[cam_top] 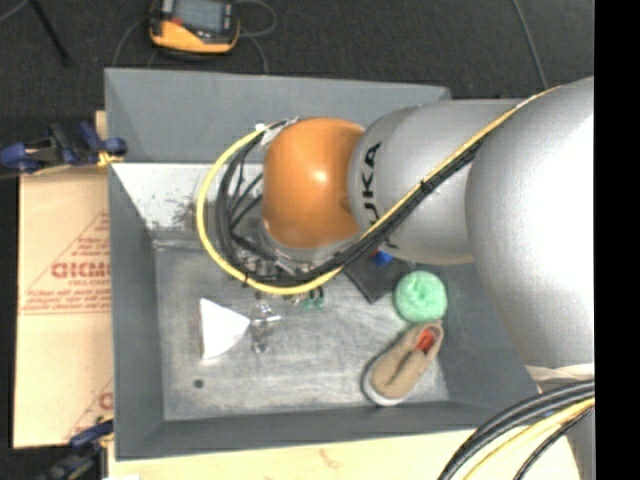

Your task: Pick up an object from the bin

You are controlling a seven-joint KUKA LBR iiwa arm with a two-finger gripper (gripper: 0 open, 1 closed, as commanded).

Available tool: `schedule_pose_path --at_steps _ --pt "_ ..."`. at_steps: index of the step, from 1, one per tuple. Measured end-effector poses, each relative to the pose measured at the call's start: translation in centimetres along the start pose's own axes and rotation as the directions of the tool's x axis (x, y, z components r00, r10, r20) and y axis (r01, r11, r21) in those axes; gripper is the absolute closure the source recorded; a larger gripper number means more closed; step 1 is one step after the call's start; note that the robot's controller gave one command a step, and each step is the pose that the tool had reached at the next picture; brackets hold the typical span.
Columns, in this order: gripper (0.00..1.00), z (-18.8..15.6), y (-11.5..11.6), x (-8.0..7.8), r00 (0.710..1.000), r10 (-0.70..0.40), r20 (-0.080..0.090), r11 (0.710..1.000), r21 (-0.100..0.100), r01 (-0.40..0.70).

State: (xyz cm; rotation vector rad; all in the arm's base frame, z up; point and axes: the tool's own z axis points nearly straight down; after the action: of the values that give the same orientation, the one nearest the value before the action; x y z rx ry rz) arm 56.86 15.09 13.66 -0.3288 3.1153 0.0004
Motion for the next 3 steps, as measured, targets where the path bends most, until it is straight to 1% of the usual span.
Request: schedule_pose_path --at_steps 1,2,3 --pt "0.00 2.3 2.5 -2.0 0.996 -0.093 -0.008 0.996 -0.001 0.093" --pt "1.00 6.0 1.8 3.1 0.952 -0.305 0.010 0.952 -0.001 0.305" --pt "1.00 6.0 1.8 3.1 0.953 -0.304 0.010 0.953 -0.001 0.304"
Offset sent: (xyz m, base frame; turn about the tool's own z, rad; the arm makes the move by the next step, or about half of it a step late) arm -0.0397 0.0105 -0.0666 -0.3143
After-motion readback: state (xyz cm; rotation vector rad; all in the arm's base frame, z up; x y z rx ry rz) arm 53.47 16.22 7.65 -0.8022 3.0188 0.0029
